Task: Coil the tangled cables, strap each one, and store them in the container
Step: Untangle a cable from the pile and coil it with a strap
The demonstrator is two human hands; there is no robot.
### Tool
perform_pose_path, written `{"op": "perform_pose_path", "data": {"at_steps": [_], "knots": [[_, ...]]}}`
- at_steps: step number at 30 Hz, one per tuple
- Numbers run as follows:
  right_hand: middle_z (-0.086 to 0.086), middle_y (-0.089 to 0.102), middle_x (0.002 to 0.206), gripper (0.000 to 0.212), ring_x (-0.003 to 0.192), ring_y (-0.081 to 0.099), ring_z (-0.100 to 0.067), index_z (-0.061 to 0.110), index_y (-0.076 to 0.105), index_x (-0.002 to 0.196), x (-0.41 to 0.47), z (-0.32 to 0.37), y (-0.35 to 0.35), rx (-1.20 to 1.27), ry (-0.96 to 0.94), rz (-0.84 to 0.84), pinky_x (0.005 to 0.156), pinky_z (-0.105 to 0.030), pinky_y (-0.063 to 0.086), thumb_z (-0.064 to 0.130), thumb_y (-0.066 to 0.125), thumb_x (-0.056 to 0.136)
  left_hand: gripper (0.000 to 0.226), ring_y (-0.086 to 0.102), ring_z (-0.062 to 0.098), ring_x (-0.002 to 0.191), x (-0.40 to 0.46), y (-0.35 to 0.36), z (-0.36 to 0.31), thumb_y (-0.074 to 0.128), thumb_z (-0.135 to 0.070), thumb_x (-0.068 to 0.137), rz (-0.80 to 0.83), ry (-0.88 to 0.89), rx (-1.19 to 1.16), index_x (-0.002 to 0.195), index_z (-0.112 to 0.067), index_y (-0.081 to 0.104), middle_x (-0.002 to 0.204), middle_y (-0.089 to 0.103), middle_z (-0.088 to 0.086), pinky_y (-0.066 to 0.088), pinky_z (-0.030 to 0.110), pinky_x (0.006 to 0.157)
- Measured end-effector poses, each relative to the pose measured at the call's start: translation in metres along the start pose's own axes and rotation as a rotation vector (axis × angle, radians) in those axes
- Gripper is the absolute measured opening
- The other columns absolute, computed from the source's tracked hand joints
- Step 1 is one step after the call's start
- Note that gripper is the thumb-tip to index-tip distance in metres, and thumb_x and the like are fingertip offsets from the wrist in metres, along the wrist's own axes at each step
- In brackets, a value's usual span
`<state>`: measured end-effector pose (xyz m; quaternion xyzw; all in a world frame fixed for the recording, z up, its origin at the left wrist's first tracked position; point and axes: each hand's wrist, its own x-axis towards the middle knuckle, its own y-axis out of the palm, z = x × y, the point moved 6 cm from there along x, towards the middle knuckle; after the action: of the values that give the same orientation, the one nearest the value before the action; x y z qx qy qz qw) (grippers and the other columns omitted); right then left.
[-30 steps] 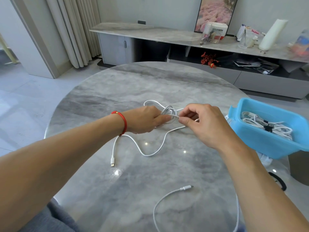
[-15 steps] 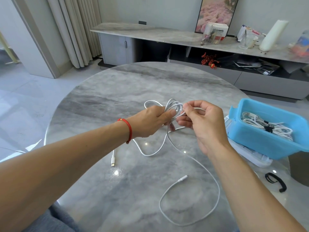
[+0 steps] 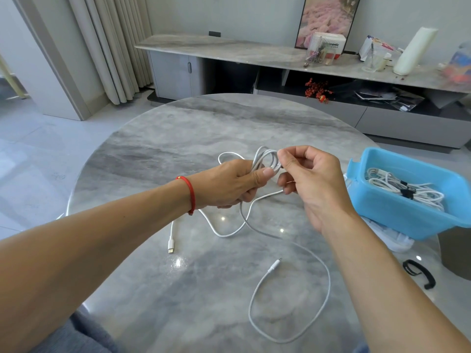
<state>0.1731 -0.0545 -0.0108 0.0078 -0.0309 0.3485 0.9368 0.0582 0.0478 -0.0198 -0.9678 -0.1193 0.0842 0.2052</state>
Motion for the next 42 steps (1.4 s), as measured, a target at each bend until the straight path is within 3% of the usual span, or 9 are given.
{"op": "perform_pose_path", "data": {"at_steps": [4, 6, 8, 11, 15, 21, 28, 34, 42], "knots": [[0.003, 0.075, 0.082, 0.019, 0.071, 0.072, -0.018, 0.015, 0.069, 0.099, -0.001, -0.008, 0.012, -0.109, 0.049, 0.058, 0.059, -0.031, 0.058, 0.033, 0.062, 0.103, 0.047, 0.026, 0.016, 0.044, 0.005, -0.008, 0.000, 0.037, -0.051, 0.104, -0.151, -0.037, -0.182, 0.071, -0.018, 0.041, 0.054, 0.035, -0.001, 0.027, 0.025, 0.043], [0.000, 0.075, 0.087, 0.025, 0.082, 0.072, -0.022, 0.017, 0.071, 0.095, -0.004, -0.018, 0.025, -0.380, 0.048, 0.188, 0.077, -0.043, 0.057, 0.033, 0.055, 0.104, 0.044, 0.030, 0.017, 0.043, 0.008, -0.015, -0.001, 0.035, -0.050, 0.105, -0.202, -0.044, -0.272, 0.077, -0.017, 0.043, 0.056, 0.038, 0.003, 0.027, 0.024, 0.043], [0.002, 0.076, 0.087, 0.031, 0.085, 0.071, -0.022, 0.016, 0.072, 0.094, -0.010, -0.026, 0.038, -0.601, 0.043, 0.390, 0.082, -0.042, 0.054, 0.034, 0.049, 0.104, 0.044, 0.033, 0.019, 0.046, 0.010, -0.025, -0.001, 0.035, -0.051, 0.104, -0.260, -0.044, -0.275, 0.078, -0.017, 0.045, 0.054, 0.044, 0.002, 0.028, 0.026, 0.045], [0.000, 0.075, 0.072, 0.028, 0.070, 0.074, -0.020, 0.019, 0.070, 0.090, -0.016, -0.028, 0.041, -0.661, 0.068, 0.521, 0.064, -0.030, 0.051, 0.026, 0.047, 0.104, 0.045, 0.042, 0.018, 0.050, 0.008, -0.040, 0.003, 0.035, -0.053, 0.104, -0.333, -0.058, -0.285, 0.078, -0.018, 0.047, 0.053, 0.049, -0.001, 0.037, 0.028, 0.049], [0.005, 0.062, 0.056, 0.027, 0.051, 0.064, -0.013, 0.025, 0.066, 0.082, -0.014, -0.021, 0.042, -0.736, -0.023, 0.472, 0.049, -0.019, 0.042, 0.033, 0.050, 0.103, 0.044, 0.054, 0.020, 0.055, 0.003, -0.042, 0.015, 0.039, -0.052, 0.102, -0.329, -0.093, -0.633, 0.077, -0.017, 0.042, 0.053, 0.035, 0.000, 0.057, 0.043, 0.069], [0.018, 0.053, 0.065, 0.008, 0.065, 0.051, -0.001, 0.028, 0.062, 0.096, -0.029, -0.010, 0.047, -0.970, -0.282, 0.537, 0.062, -0.026, 0.036, 0.033, 0.059, 0.101, 0.045, 0.018, 0.013, 0.046, 0.001, -0.058, 0.033, 0.042, -0.054, 0.102, -0.512, -0.201, -0.748, 0.071, -0.021, 0.036, 0.055, 0.024, -0.003, 0.023, 0.022, 0.041], [0.010, 0.065, 0.101, 0.009, 0.095, 0.062, -0.022, 0.026, 0.065, 0.098, -0.038, 0.008, 0.055, -1.091, -0.503, 0.475, 0.078, -0.042, 0.050, 0.032, 0.060, 0.101, 0.048, 0.016, 0.013, 0.045, 0.003, -0.047, 0.038, 0.041, -0.052, 0.103, -0.448, -0.284, -0.528, 0.067, -0.022, 0.032, 0.054, 0.023, -0.004, 0.019, 0.022, 0.042], [0.008, 0.057, 0.095, 0.015, 0.090, 0.059, -0.018, 0.019, 0.072, 0.098, -0.040, 0.014, 0.059, -0.928, -0.534, 0.453, 0.075, -0.040, 0.047, 0.034, 0.068, 0.098, 0.047, 0.034, 0.015, 0.044, 0.004, -0.014, 0.038, 0.045, -0.046, 0.104, -0.320, -0.328, -0.392, 0.074, -0.010, 0.050, 0.051, 0.042, 0.000, 0.033, 0.022, 0.043], [0.014, 0.061, 0.084, 0.021, 0.087, 0.063, -0.016, 0.020, 0.068, 0.095, -0.026, 0.017, 0.043, -0.863, -0.421, 0.378, 0.081, -0.041, 0.051, 0.033, 0.082, 0.085, 0.041, 0.054, 0.020, 0.047, 0.001, 0.002, 0.034, 0.047, -0.044, 0.103, -0.153, -0.380, -0.502, 0.085, -0.009, 0.060, 0.061, 0.056, 0.005, 0.048, 0.026, 0.045]]}}
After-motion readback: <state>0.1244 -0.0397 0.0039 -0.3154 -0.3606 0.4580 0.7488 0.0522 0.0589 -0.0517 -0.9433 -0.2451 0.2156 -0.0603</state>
